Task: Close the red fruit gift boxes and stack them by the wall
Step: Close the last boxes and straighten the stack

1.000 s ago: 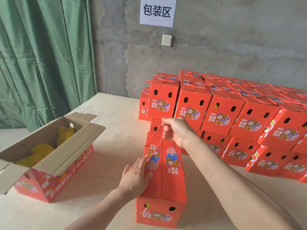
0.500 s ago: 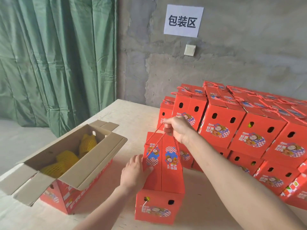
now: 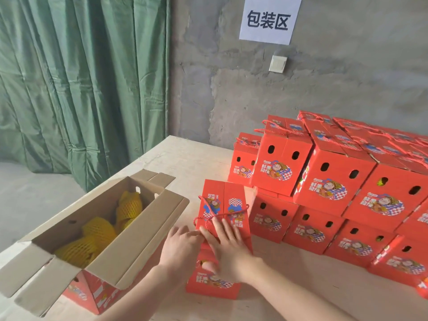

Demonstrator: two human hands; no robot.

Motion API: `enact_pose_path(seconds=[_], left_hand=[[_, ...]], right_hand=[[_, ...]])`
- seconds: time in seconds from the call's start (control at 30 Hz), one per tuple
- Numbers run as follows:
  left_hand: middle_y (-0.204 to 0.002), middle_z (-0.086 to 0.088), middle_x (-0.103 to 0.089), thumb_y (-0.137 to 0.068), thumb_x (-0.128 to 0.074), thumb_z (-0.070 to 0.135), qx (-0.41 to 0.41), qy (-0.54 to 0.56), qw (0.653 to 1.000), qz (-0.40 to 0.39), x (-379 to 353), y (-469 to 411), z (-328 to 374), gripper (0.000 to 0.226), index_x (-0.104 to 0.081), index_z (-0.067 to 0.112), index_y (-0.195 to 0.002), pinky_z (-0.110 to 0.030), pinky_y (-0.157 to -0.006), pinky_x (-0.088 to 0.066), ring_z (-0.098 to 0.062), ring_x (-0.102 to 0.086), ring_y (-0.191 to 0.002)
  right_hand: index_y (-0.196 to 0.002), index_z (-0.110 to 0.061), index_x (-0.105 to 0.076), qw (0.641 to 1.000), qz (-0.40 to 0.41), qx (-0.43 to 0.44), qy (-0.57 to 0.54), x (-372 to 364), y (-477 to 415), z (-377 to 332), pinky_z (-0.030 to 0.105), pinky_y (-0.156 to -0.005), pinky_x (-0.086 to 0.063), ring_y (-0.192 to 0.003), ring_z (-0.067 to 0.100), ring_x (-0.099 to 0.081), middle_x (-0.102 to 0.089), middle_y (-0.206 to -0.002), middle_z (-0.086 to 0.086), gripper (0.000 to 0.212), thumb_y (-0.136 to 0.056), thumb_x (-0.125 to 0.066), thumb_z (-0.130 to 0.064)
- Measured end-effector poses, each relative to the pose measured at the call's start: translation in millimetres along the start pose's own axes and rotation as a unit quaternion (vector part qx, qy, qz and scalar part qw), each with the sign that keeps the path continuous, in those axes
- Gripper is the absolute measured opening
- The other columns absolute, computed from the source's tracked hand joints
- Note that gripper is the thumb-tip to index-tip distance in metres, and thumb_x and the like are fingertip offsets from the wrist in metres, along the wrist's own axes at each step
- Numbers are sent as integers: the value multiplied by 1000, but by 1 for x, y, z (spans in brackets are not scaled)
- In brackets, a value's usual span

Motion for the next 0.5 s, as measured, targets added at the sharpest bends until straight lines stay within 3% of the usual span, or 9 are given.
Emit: enact_pose_path(seconds=[0.1,0.13,0.2,0.27,0.37,0.43,0.5], left_hand=[[-103,13,-68,-62,-81,45,-12,-84,995,49,33,-20,-9,36,-71,33,-95,-29,-86,-45,-13,-59,-101],[-119,8,-64,-64,-80,47,4,-91,994,66,42,-23,-18,43,-70,34,-104,-32,-93,-44,-15,-56,-112],[-154,2,-27,-89,-58,38,58,-72,995,47,39,-30,-49,49,-46,34,-136,-41,-113,-20,-20,-23,-141],[-158,-1,-8,-95,-47,27,125,-51,991,9,27,-29,-84,50,-32,32,-143,-41,-113,-17,-24,-12,-143],[-154,0,-18,-93,-47,18,143,-17,989,3,15,-23,-114,50,-35,30,-140,-31,-101,-37,-20,-31,-133],[-149,6,-30,-94,-46,17,138,-10,990,10,8,-22,-124,50,-37,29,-142,-26,-102,-35,-16,-33,-129],[-151,6,-29,-94,-47,15,143,3,989,23,0,-23,-131,51,-39,28,-143,-28,-109,-27,-17,-27,-134]], right_hand=[[-152,-26,4,999,43,-4,26,0,-21,6,54,-114,11,-144,40,16,17,-156,21,76,-96,-42,-48],[-152,-26,3,999,46,-10,28,2,-31,9,54,-114,9,-144,40,14,15,-157,22,76,-96,-43,-48],[-152,-28,2,998,39,-42,9,5,-57,23,54,-114,9,-144,39,15,16,-157,20,75,-96,-43,-45],[-152,-32,4,997,25,-78,-10,9,-83,41,52,-114,11,-144,36,20,20,-157,15,73,-97,-43,-42],[-151,-35,5,993,28,-113,-26,17,-116,72,50,-114,13,-144,32,21,22,-157,11,73,-97,-44,-40],[-151,-36,4,990,37,-131,-30,22,-132,94,50,-115,11,-145,31,19,21,-158,10,74,-96,-46,-42],[-151,-37,3,988,40,-144,-27,25,-145,113,49,-116,10,-145,31,17,19,-158,10,74,-96,-46,-43]])
Point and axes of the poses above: each hand's wrist, its own y-axis away from the middle knuckle, its own x-axis out of the back of the hand, z = x × y, the point moved 10 cm from there along -y, towards the middle knuckle
